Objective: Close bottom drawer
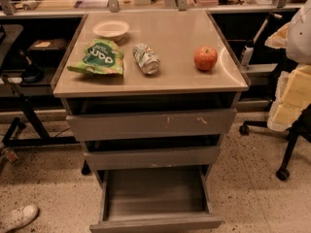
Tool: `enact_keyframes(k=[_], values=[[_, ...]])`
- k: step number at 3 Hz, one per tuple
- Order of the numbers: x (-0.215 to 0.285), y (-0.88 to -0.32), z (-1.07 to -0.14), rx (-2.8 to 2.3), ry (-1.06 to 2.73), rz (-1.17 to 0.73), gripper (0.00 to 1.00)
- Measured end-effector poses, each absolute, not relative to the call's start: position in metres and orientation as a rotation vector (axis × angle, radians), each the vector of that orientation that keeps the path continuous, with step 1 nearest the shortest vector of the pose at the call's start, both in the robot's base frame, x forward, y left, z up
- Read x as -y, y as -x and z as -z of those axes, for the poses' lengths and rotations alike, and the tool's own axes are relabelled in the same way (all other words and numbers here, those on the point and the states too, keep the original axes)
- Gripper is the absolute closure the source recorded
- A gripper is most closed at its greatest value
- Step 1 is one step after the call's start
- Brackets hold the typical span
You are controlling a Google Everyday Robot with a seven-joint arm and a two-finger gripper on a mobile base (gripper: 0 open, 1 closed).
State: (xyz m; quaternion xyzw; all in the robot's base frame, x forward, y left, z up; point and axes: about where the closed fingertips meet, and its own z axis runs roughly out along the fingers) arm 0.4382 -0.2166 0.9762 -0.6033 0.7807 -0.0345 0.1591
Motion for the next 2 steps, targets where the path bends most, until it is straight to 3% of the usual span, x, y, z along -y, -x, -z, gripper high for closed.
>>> enact_keyframes(k=[1, 2], values=[[0.2166, -0.4382, -0.9763, -2.232, 1.725, 0.099, 0.0], [0.2166, -0.4382, -0.9763, -2.232, 1.724, 0.099, 0.19]])
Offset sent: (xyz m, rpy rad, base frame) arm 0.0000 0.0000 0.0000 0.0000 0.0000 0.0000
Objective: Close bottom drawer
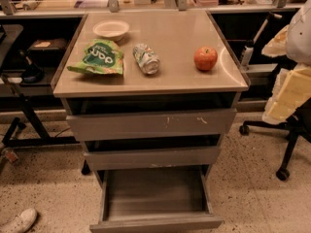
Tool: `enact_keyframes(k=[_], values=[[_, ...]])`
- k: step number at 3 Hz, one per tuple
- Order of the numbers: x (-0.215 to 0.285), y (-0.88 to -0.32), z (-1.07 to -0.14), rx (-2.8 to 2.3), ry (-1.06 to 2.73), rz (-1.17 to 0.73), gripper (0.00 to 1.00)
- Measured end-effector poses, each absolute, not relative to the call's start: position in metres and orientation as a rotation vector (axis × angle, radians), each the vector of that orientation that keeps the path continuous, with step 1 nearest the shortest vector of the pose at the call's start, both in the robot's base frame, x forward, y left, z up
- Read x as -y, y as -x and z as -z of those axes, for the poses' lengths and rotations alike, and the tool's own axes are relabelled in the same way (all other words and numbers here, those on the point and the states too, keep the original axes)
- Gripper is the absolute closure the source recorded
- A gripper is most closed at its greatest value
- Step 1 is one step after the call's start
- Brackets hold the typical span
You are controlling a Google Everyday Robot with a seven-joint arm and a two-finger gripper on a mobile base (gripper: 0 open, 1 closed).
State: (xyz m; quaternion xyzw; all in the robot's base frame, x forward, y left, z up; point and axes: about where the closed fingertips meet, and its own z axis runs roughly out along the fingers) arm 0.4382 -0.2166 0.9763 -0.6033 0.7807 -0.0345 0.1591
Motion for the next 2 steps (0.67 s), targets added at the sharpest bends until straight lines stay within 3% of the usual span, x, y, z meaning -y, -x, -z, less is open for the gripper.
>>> enact_keyframes(k=[2], values=[[0.2166, -0.4382, -0.9763, -2.232, 1.724, 0.099, 0.64]])
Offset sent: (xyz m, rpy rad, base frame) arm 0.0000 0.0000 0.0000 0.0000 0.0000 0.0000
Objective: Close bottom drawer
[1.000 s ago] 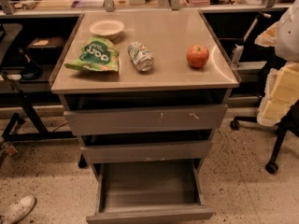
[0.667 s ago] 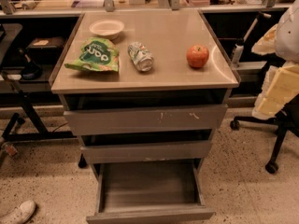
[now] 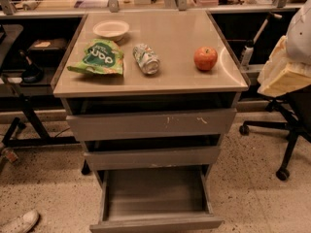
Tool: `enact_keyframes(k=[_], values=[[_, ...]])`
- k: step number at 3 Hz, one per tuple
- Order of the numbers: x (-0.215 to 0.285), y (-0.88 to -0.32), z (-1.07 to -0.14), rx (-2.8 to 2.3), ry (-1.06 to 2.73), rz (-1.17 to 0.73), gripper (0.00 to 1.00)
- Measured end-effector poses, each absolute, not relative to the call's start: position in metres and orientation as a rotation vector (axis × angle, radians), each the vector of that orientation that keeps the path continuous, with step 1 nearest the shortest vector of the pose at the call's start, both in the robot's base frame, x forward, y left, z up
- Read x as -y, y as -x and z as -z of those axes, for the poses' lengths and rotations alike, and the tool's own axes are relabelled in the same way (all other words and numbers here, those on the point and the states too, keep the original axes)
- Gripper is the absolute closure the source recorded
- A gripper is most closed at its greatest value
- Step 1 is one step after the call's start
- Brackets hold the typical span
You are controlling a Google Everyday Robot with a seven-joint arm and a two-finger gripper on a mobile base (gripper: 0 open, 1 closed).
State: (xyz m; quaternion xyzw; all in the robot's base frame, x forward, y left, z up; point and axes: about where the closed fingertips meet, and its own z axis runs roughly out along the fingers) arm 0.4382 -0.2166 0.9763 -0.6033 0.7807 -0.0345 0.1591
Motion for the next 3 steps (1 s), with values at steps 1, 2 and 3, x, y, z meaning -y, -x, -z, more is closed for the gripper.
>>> enact_keyframes(k=[1, 2, 3], values=[[0.217, -0.438, -0.976, -2.232, 1.724, 0.099, 0.89], [0.217, -0.438, -0.976, -2.231, 1.724, 0.099, 1.0], [0.217, -0.432, -0.966, -2.223, 1.722, 0.09, 1.0]])
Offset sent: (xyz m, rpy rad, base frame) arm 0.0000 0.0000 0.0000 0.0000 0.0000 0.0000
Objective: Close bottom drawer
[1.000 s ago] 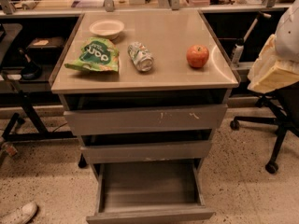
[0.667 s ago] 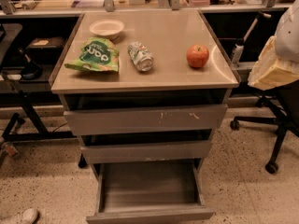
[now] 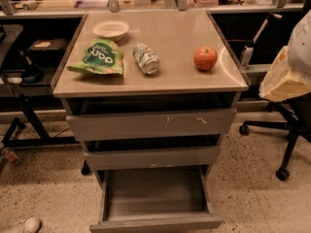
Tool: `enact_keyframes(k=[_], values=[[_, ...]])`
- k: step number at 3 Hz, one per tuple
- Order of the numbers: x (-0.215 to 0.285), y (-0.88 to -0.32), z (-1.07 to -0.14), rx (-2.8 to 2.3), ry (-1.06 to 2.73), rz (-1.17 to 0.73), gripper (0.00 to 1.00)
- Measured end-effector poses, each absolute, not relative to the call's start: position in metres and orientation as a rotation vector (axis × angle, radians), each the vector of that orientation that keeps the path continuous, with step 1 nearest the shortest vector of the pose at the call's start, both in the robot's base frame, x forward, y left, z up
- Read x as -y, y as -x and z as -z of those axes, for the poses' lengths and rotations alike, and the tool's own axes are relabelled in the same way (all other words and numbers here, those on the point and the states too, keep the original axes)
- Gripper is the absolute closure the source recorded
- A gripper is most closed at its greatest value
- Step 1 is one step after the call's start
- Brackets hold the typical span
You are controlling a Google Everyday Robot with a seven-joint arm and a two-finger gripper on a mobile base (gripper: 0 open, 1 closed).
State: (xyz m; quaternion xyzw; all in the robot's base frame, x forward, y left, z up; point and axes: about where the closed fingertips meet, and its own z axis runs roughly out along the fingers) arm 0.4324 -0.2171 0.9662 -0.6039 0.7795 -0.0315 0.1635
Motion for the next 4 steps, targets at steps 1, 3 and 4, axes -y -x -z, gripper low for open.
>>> enact_keyframes(k=[1, 3, 4], values=[[0.218, -0.414, -0.926, -2.25, 1.677, 0.035, 1.0], [0.224, -0.373, -0.757, -2.418, 1.684, -0.115, 1.0], [0.225, -0.357, -0.739, -2.448, 1.706, -0.143, 1.0]])
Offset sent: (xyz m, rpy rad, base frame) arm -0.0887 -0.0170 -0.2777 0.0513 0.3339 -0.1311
